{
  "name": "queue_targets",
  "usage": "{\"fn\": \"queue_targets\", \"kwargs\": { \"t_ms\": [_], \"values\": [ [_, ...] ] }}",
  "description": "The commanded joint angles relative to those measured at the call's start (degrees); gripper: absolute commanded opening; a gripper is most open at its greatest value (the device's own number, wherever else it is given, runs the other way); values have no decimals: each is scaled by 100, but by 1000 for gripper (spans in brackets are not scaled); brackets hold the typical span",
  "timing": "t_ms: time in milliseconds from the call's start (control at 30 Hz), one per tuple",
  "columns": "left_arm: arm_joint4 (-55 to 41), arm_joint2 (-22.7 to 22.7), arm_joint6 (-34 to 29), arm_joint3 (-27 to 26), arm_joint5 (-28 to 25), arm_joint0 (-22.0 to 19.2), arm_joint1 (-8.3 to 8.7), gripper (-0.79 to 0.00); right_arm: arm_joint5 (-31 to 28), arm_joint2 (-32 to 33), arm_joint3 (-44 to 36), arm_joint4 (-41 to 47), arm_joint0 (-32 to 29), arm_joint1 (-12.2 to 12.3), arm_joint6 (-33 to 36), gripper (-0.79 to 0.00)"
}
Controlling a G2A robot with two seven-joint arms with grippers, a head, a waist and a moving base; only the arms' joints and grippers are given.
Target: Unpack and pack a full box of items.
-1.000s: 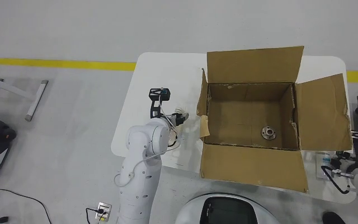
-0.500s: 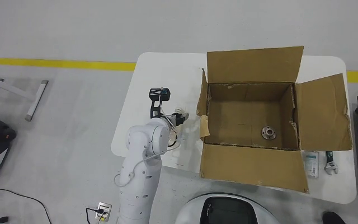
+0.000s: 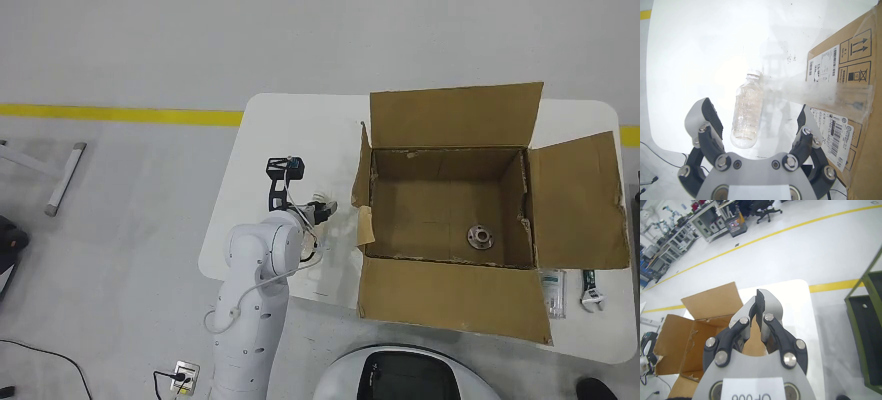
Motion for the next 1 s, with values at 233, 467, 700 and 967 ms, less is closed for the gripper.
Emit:
{"fn": "queue_targets", "kwargs": {
  "t_ms": [233, 467, 700, 967],
  "values": [
    [0, 0, 0, 0, 0, 0, 0, 0, 25, -2694, 0, -2071, -113, 73, 556, -785],
    [0, 0, 0, 0, 0, 0, 0, 0, 308, -3922, 31, -3952, -436, 77, 1814, -785],
    [0, 0, 0, 0, 0, 0, 0, 0, 275, -4196, 692, -4640, -263, 56, 2151, -785],
    [0, 0, 0, 0, 0, 0, 0, 0, 275, -4196, 692, -4640, -263, 56, 2151, -785]
  ]
}}
